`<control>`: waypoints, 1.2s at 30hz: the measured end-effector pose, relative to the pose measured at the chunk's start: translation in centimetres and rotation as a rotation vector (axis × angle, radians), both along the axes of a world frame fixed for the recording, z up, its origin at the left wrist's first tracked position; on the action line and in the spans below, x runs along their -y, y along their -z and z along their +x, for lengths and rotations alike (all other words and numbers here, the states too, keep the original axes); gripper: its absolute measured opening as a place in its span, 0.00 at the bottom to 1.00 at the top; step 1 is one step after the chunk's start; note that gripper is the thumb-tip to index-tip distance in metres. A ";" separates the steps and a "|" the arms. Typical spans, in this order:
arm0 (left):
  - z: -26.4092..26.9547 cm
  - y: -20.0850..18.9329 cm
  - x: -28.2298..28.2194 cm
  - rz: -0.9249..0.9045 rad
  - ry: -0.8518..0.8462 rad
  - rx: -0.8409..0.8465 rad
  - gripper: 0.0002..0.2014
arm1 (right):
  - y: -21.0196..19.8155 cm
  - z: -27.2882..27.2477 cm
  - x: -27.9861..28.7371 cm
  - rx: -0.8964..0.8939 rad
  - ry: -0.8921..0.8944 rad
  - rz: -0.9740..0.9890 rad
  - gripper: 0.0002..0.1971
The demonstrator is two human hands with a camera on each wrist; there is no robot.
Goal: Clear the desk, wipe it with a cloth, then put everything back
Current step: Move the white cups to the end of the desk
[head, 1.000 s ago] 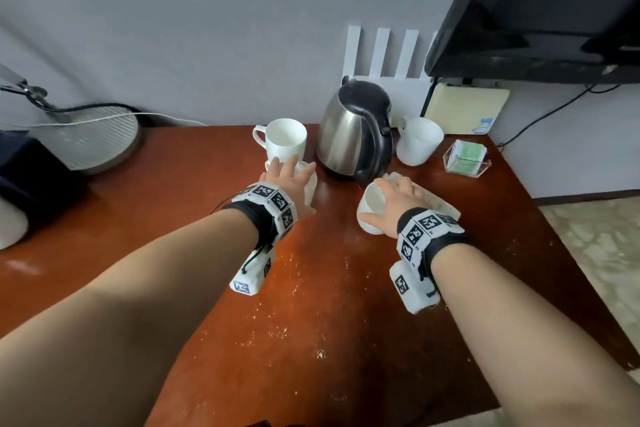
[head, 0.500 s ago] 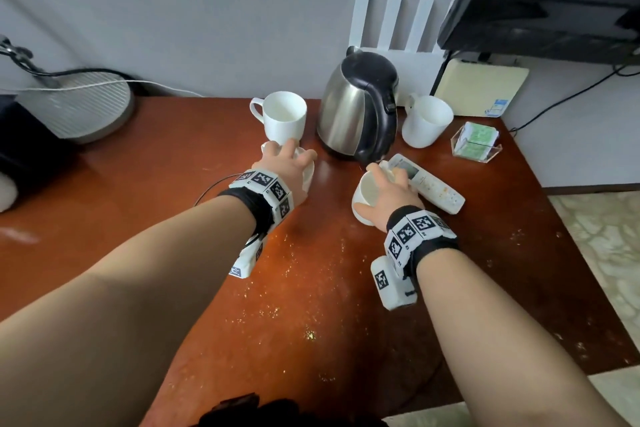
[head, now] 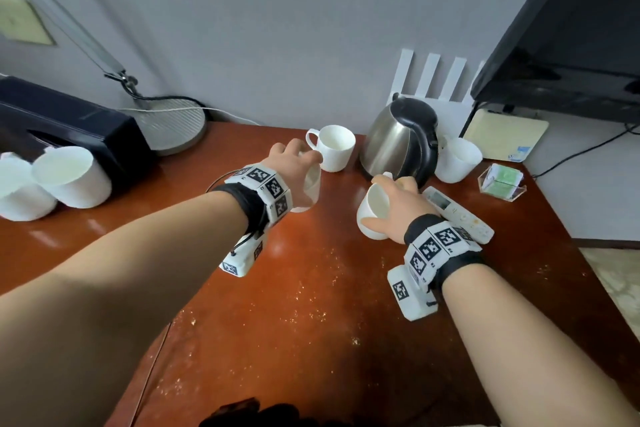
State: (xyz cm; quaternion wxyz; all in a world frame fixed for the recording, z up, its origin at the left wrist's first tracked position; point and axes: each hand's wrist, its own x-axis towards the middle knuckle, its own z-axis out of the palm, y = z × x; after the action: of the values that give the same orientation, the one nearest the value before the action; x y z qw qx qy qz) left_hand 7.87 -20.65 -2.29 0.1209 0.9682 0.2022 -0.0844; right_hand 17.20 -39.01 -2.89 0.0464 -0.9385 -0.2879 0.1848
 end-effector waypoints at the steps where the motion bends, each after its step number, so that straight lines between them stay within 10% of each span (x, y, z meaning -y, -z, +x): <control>1: -1.1 -0.5 -0.7 0.005 -0.005 0.010 0.36 | -0.5 -0.9 -1.0 0.002 -0.023 0.016 0.35; 23: -34.2 -0.8 -21.0 0.098 -0.268 -0.038 0.39 | -0.2 -28.7 -27.0 0.029 -0.747 -0.034 0.39; 36: -36.1 4.6 -23.6 -0.035 -0.390 -0.049 0.31 | 3.5 -30.4 -32.7 0.035 -0.823 -0.087 0.38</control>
State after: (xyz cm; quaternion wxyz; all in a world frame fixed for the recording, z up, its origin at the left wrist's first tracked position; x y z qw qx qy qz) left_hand -28.26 2.98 -6.89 0.1467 0.9061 0.3872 -0.0864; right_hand -13.21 -6.35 -6.40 -0.0759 -0.7491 -0.6319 0.1838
